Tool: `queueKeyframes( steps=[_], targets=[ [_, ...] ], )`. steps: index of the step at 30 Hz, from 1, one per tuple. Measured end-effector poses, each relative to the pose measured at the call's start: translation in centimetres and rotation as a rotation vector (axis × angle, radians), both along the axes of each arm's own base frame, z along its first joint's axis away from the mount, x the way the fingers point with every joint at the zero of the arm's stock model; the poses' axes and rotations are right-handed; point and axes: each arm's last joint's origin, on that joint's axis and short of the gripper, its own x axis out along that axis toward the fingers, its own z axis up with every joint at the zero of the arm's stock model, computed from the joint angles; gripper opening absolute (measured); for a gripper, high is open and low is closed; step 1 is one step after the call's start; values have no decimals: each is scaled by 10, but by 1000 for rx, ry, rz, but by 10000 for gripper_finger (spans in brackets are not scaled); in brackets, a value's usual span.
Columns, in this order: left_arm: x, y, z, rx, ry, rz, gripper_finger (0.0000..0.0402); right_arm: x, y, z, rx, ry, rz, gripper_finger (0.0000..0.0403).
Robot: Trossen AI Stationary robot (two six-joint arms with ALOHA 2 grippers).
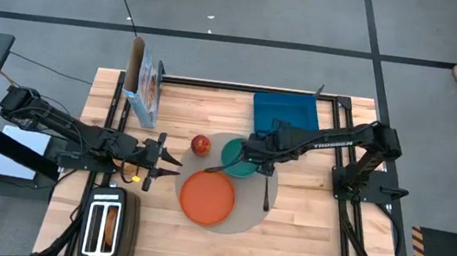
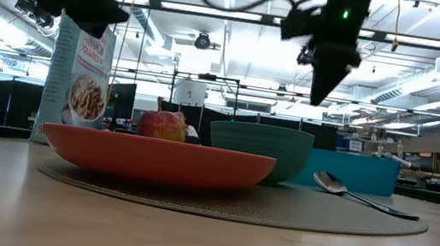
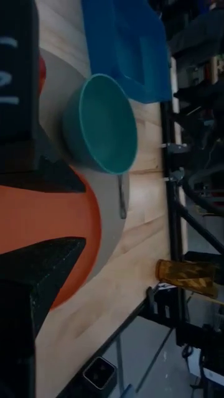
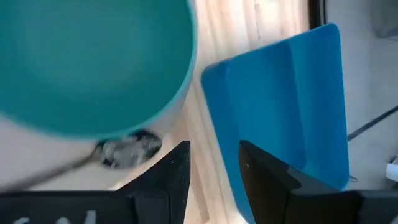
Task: Arrange a breakfast setting
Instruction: Adjust the blue bowl position
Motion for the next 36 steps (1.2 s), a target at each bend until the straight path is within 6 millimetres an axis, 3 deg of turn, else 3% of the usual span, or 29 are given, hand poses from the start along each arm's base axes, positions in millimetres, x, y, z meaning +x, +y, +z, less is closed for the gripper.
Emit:
queueKeyframes(
  steps=[7,12,24,36],
  targets=[
    [2,-5,-3,-10,13,-19,133,-2,-21,-39,45,-81,-141,142],
    [2,-8,-1,-15,-4,-37,133,-1,-33,-55,105,-145,-173,142],
    [2,-8,-2,-15,1,-36,133,2,-30,-55,268,-141,-96,142],
    [1,-8,-3,-14,14,-35,133,10,-27,-19,95,-135,-64,142]
  ],
)
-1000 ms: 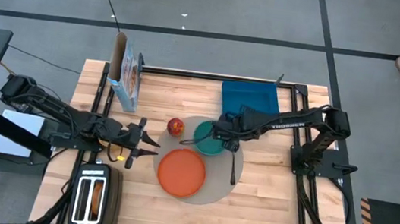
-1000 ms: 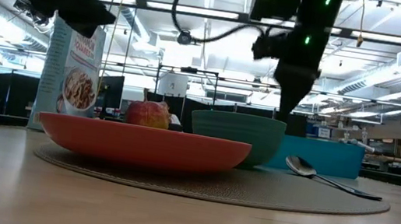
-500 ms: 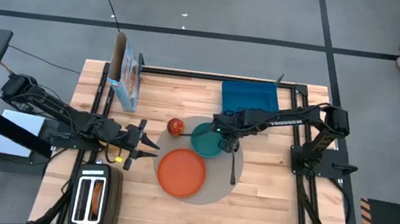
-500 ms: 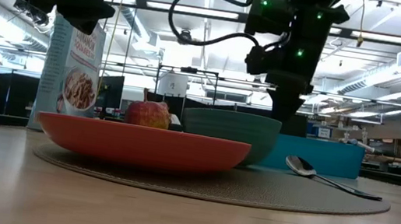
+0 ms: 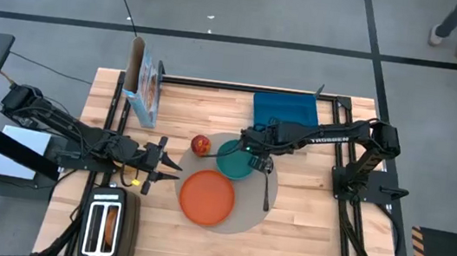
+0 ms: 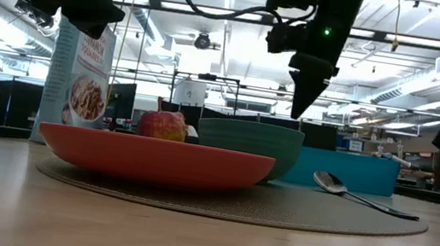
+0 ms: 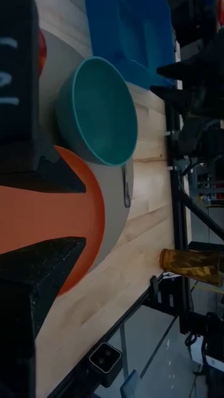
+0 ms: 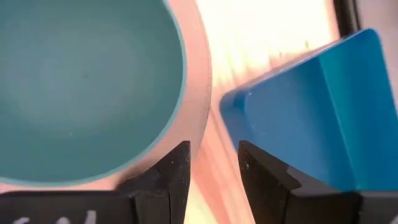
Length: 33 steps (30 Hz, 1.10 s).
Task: Arrange a breakfast setting
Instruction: Adjust the blue bowl position
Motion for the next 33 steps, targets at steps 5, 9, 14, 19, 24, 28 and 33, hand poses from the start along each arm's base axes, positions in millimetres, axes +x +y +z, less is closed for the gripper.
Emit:
queueKeyframes(
  steps=[5,9,14,19,24,28,33],
  targets=[
    [0,0,0,-4,-2,0,133,-3,-11,-12,-83,-2,-44,142],
    [0,0,1,-7,-6,-5,133,6,-21,-12,-116,-82,-17,142],
    [0,-3,3,-13,-25,-19,133,27,-31,-3,-82,-270,138,142],
    [0,-4,3,-16,-34,-25,133,37,-55,-13,-68,-282,228,142],
    [0,-4,4,-18,-40,-25,133,42,-71,-38,10,-227,291,142],
    [0,-4,3,-20,-30,-24,133,42,-73,-38,35,-232,338,142],
    [0,-3,3,-15,-32,-24,133,38,-67,-32,130,-251,400,142]
  ],
)
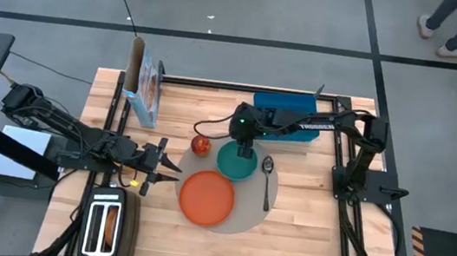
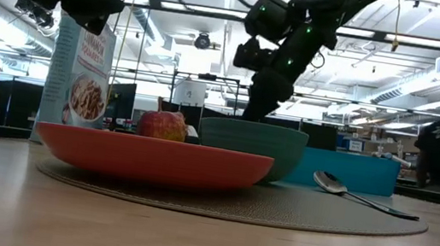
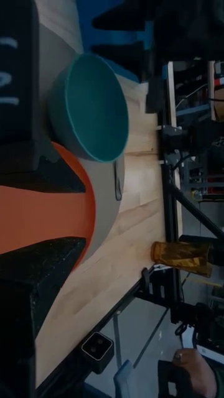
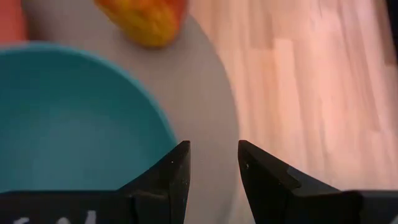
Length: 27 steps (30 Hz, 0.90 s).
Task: Arrange a breakfast setting
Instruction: Adjust the blue bowl position
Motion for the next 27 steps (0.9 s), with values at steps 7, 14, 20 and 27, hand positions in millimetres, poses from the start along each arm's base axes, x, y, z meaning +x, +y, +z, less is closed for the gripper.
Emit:
queueKeyframes(
  steps=[7,14,20,27],
  targets=[
    [0,0,0,0,-4,2,133,-3,0,8,-8,-18,-16,142],
    [0,0,1,-3,-10,2,133,-1,-6,-2,-11,6,-72,142],
    [0,0,1,-3,-9,2,133,4,7,-8,124,-11,15,142],
    [0,0,1,-3,-8,0,133,5,11,-6,67,-1,-8,142]
  ],
)
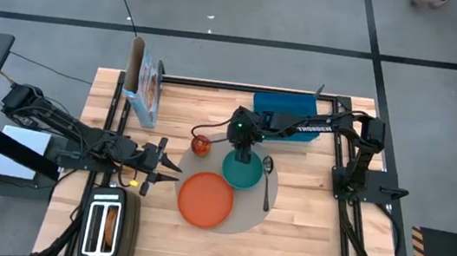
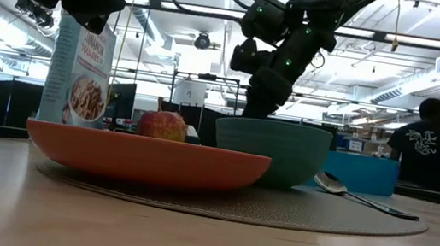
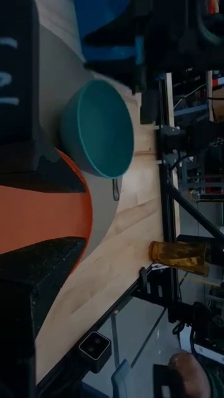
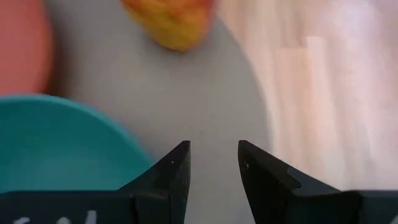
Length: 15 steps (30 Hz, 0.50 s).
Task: Arrange a breakfast setting
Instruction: Adjust the blue bowl position
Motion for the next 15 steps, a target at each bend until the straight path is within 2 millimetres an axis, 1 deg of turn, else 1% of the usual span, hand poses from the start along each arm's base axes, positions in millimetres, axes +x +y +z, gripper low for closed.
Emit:
queueKeyframes(
  steps=[2,4,6,8,10,12,15],
  targets=[
    [0,0,0,-7,4,2,133,-5,0,6,-39,21,-27,142],
    [0,0,-1,-16,18,4,133,-13,4,18,-72,35,-56,142],
    [0,0,-2,-19,28,5,133,-23,9,29,-87,65,-84,142],
    [-1,0,-3,-20,30,6,133,-34,14,36,-91,124,-109,142],
    [0,0,-2,-17,27,5,133,-46,17,36,-91,218,-134,142],
    [0,0,-2,-15,19,4,133,-54,19,32,-79,309,-151,142],
    [0,0,0,2,4,0,133,-60,23,23,-64,366,-164,142]
  ],
)
